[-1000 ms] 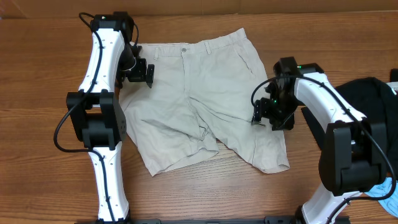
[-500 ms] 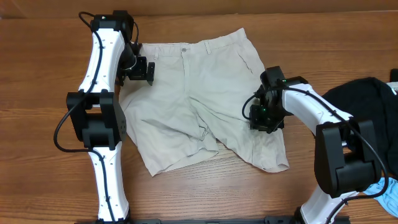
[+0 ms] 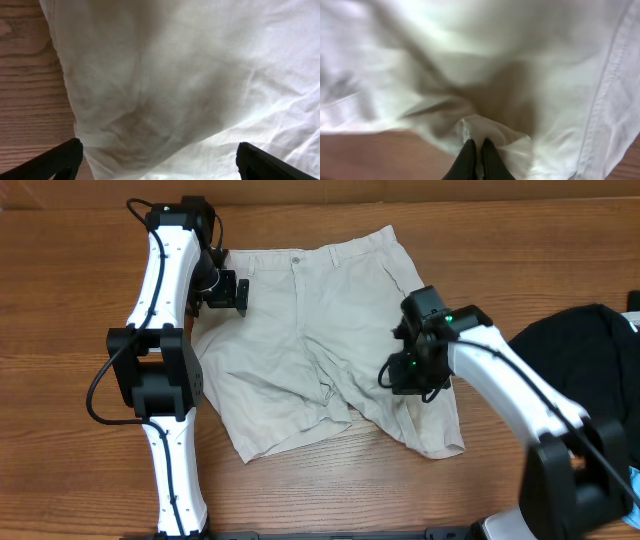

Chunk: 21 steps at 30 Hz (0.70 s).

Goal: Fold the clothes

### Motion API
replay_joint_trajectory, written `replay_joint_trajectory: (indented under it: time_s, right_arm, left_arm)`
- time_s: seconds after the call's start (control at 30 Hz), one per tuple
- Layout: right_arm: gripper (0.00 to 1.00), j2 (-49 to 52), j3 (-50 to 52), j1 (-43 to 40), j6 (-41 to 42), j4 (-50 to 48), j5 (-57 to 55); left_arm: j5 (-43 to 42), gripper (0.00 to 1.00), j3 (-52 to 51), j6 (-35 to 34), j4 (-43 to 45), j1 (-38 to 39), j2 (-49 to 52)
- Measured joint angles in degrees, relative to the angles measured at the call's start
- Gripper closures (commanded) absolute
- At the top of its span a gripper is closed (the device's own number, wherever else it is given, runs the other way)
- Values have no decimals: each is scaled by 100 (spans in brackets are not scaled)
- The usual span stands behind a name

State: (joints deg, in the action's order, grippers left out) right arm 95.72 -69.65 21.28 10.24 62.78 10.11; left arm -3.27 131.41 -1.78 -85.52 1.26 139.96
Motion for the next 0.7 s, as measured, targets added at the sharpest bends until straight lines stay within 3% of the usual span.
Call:
replay_joint_trajectory:
  time_s: [0.17,0.23,0.27,0.33,0.53,0.7]
  right_arm:
    - [92,-295,-50,678,35,166,26]
    - [73,-264,7,988,87,116,61]
    - [58,-258,50,1152,160,105,105]
    - [44,-249,144,1504,170,116,195]
    - [27,-243,190,2004,186,155,295]
    - [19,-243,116,1423,184,-133,90]
  left_arm:
    - [0,0,0,0,13,0,0]
    - [-2,0,0,0,26,0,0]
    - [-2,0,0,0,24,0,0]
    - [-2,0,0,0,31,0,0]
    - [-2,0,0,0,50,0,0]
    - [-2,0,0,2,68,0,0]
